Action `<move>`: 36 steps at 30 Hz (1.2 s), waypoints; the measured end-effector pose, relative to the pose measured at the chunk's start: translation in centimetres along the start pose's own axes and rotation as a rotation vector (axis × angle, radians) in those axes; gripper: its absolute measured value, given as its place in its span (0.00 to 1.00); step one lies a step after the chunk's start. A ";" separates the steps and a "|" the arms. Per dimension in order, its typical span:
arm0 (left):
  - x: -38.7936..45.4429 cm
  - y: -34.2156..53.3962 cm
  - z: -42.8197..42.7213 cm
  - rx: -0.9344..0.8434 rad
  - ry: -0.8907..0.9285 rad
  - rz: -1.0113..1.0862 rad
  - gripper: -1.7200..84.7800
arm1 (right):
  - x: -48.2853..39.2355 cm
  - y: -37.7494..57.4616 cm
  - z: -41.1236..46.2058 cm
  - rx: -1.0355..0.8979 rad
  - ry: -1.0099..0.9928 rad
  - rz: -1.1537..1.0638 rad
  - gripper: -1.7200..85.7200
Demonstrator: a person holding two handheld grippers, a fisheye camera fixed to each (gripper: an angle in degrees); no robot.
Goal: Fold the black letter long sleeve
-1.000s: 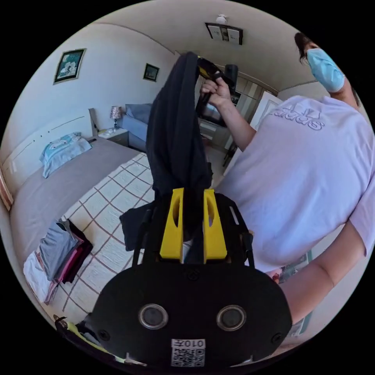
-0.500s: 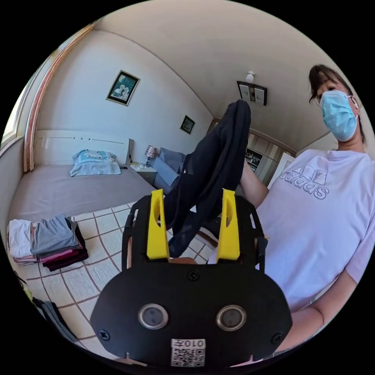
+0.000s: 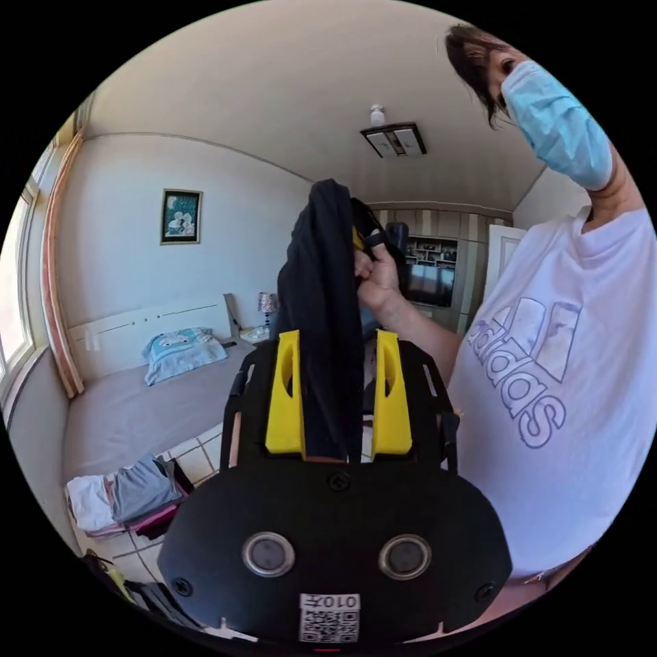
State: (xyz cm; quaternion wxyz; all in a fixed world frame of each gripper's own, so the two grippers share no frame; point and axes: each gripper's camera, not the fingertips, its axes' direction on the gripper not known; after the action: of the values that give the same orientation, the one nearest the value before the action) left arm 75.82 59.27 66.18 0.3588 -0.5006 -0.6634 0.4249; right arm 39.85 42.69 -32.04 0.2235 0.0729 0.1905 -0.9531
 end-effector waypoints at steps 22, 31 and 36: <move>-11.4 0.9 8.5 0.028 0.999 -0.151 0.17 | -3.4 -2.6 1.4 -0.169 -0.039 -0.175 0.08; -13.3 2.9 15.0 0.022 1.206 -0.415 0.11 | -3.1 -2.6 0.8 -0.162 -0.033 -0.167 0.08; -13.4 0.7 11.0 0.052 1.089 -0.267 0.09 | -2.9 -2.6 -0.3 -0.165 0.037 -0.186 0.08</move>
State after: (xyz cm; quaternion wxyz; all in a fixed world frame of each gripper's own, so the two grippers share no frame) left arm 69.38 44.18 60.66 0.7126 -0.5502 -0.4292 0.0722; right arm 41.26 46.13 -30.85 0.1356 0.0539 0.2783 -0.9494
